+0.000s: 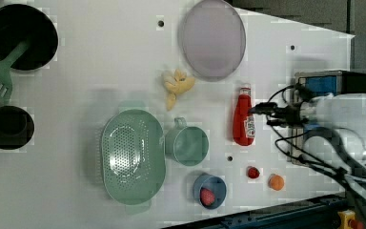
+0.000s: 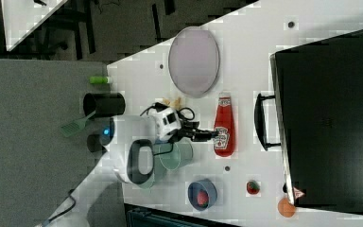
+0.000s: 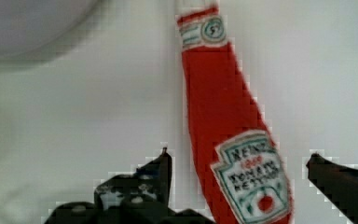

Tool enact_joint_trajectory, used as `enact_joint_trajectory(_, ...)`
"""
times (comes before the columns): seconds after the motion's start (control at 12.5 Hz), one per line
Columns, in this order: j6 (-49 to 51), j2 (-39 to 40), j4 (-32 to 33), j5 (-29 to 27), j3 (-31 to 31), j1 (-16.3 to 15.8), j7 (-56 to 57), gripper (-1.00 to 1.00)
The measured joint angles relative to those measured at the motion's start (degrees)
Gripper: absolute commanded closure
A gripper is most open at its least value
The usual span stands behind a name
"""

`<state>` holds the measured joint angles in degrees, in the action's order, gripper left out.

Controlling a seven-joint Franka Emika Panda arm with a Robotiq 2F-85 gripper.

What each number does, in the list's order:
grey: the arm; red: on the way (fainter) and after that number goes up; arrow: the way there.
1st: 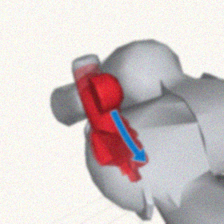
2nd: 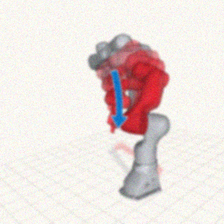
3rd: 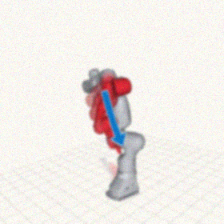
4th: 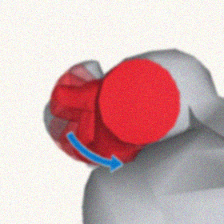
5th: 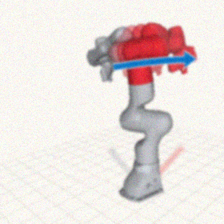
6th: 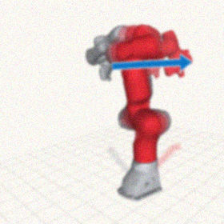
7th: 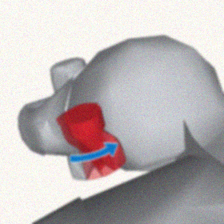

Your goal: Pick ketchup from strainer and place it on the table

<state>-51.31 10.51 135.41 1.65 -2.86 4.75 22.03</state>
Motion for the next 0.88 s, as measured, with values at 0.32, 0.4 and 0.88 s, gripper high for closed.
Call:
enact_joint_trajectory(0.32,20.4,-8.0,-14.0,0.1,-1.1,0.4,-7.1,-1.00)
enact_joint_trajectory(0.4,27.0,-9.3,-19.4,0.2,-1.3,0.1,-9.8,-1.00)
enact_joint_trajectory(0.88,45.2,-12.0,-40.6,0.1,-2.8,-0.2,-19.3,-1.00)
